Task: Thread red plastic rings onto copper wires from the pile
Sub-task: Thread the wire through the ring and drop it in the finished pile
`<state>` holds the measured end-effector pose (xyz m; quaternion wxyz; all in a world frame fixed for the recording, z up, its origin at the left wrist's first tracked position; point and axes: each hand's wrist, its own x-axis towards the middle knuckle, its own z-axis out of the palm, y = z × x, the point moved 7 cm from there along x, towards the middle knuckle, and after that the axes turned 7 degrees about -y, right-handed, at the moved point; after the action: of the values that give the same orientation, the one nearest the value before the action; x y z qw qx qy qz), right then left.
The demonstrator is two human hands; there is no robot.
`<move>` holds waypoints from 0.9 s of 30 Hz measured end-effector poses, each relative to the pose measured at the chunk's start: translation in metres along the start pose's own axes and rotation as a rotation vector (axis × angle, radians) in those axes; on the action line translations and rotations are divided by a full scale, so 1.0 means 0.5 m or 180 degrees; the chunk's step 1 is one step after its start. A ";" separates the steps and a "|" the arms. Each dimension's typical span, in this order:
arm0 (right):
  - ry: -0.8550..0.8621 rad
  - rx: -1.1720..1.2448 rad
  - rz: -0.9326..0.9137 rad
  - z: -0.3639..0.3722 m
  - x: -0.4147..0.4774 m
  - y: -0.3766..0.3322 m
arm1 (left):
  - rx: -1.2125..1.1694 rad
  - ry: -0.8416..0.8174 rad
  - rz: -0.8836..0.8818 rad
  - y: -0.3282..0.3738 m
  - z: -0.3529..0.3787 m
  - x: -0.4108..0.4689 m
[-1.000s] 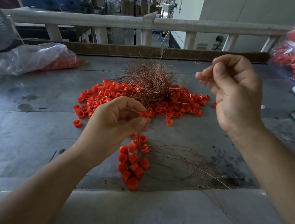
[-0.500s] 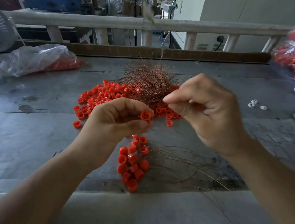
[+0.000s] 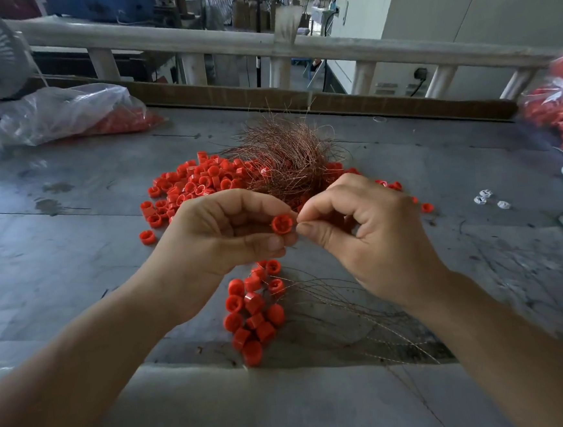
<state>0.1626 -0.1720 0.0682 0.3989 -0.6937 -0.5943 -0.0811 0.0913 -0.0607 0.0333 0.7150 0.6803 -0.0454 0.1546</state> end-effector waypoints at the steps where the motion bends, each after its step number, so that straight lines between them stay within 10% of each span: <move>1: -0.0008 -0.0001 0.0003 0.000 0.001 0.000 | -0.0005 -0.0002 -0.0010 -0.001 0.000 0.000; 27: -0.0310 0.0363 0.0275 0.011 -0.001 0.009 | -0.0057 0.0054 -0.0075 -0.007 -0.006 -0.002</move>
<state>0.1643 -0.1688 0.0622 0.4114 -0.6979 -0.5861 0.0040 0.0910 -0.0581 0.0297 0.7232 0.6730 -0.0327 0.1515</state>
